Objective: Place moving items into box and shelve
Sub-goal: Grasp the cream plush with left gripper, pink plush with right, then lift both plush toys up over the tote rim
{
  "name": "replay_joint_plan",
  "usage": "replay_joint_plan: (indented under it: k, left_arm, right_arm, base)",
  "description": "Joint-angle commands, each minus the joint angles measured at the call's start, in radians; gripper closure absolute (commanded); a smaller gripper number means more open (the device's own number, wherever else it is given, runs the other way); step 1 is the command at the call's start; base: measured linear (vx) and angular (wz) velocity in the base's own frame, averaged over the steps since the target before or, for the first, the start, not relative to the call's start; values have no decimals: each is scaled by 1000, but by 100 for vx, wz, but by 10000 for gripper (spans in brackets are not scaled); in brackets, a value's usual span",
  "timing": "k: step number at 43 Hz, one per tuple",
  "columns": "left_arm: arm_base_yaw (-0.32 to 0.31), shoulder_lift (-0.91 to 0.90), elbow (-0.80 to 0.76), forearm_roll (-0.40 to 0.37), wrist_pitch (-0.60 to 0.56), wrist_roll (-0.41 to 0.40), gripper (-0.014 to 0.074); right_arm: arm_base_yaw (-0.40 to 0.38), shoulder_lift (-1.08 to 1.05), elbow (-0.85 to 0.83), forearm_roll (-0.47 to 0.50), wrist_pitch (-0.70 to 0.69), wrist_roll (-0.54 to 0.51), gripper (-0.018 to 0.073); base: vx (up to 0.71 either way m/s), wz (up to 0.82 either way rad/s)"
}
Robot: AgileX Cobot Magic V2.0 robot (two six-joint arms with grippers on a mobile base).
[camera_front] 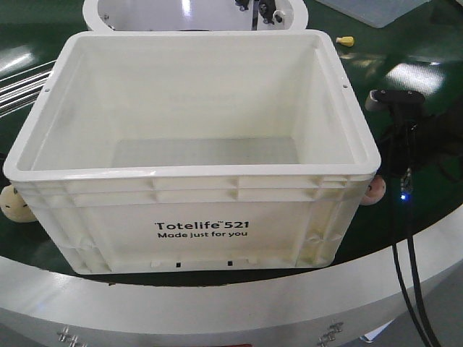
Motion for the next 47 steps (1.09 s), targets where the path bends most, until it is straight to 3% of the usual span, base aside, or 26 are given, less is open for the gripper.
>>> replay_joint_plan:
  k: [1,15,16,21,40,47]
  left_arm:
    - [-5,18,-36,-14,-56,-6,32]
    - [-5,121,-36,-14,-58,-6,67]
    - [-5,164,-36,-33,-24,-6,421]
    - [-5,169,-36,-47,-21,-6,606]
    - [-5,161,-39,-49,-36,-6,605]
    - [-5,61,-39,-49,-125,0,605]
  right_arm:
    - [-1,-32,-23,-7,2,-5,566]
    - [-1,-32,-23,-7,2,-5,566]
    - [-1,-32,-23,-7,2,-5,566]
    - [-1,-32,-23,-7,0,-5,566]
    - [-1,-32,-23,-7,-6,-7,566]
    - [-1,-69,-23,-7,-70,-31,566]
  base:
    - [0,0]
    - [0,0]
    - [0,0]
    - [0,0]
    - [0,0]
    - [0,0]
